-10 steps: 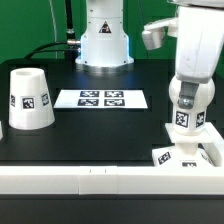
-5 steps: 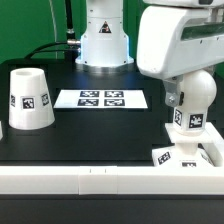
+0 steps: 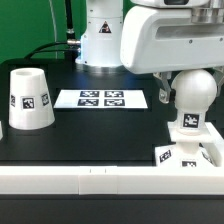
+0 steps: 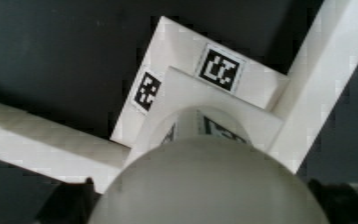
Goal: Assemble lamp
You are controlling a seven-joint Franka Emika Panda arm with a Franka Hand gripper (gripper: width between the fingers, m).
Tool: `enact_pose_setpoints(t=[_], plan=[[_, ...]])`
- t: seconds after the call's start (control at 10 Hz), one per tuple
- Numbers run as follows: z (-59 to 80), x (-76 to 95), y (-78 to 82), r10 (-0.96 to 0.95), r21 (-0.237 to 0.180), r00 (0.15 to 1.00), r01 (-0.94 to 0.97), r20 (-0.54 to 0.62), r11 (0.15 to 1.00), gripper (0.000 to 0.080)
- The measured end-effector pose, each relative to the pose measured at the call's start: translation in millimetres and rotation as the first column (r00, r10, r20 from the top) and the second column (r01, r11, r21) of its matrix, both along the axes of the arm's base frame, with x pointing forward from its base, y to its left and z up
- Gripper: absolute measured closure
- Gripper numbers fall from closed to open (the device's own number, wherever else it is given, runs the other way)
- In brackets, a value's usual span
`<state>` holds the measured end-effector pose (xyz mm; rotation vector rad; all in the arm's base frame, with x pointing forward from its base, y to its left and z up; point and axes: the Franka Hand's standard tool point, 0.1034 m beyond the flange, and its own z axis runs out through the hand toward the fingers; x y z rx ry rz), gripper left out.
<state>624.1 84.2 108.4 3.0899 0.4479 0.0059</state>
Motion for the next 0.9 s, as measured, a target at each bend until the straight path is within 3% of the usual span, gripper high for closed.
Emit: enact_pose_setpoints(t=[0.4, 0.6, 0.9], plan=[[2.4, 0.9, -2.2, -0.238, 0.004, 0.971, 0.238, 0.007, 0.971, 0.0223], [2.8, -0.7, -8.5, -0.42, 0.026, 0.908, 0.42, -0.003, 0.907, 0.0223], [4.0, -0.1, -11.4, -0.566, 0.028, 0.825, 0.566, -0.004, 0.824, 0.0214]])
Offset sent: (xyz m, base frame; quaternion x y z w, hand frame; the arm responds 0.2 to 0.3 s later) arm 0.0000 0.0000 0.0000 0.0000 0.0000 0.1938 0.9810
